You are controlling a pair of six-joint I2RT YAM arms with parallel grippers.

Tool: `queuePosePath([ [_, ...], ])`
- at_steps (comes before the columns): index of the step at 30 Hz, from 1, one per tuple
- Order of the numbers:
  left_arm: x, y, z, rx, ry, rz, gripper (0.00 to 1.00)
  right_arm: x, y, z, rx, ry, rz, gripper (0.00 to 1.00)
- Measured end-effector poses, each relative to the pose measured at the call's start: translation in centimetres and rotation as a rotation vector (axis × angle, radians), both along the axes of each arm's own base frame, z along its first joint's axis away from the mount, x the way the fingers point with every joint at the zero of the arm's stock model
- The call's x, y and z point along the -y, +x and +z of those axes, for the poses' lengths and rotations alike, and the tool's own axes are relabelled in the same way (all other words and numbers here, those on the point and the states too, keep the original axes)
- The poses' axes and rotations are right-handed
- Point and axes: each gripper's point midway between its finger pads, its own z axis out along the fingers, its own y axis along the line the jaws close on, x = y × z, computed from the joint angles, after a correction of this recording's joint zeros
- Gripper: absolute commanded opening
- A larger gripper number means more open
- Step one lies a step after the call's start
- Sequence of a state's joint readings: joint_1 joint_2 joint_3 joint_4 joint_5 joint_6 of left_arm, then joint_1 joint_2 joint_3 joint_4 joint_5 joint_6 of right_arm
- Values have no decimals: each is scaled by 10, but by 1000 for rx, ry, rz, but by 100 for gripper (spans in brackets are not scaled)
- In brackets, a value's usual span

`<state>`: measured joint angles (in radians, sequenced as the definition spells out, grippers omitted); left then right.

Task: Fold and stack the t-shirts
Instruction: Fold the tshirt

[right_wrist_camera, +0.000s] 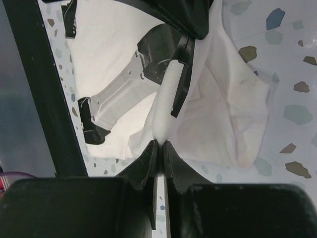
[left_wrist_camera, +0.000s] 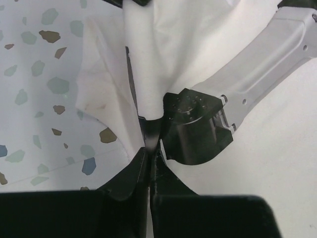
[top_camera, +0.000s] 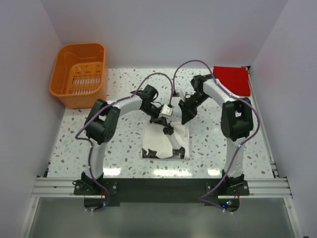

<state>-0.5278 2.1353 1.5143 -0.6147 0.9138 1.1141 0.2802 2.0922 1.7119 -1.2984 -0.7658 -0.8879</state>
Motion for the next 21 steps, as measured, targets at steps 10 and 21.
queuePosePath([
  [10,-21,-27,4,106,3,-53,0,-22,59,24,-52,106,-286,27],
  [21,-13,-34,14,265,25,-79,0,-83,48,-14,-242,149,-309,14],
])
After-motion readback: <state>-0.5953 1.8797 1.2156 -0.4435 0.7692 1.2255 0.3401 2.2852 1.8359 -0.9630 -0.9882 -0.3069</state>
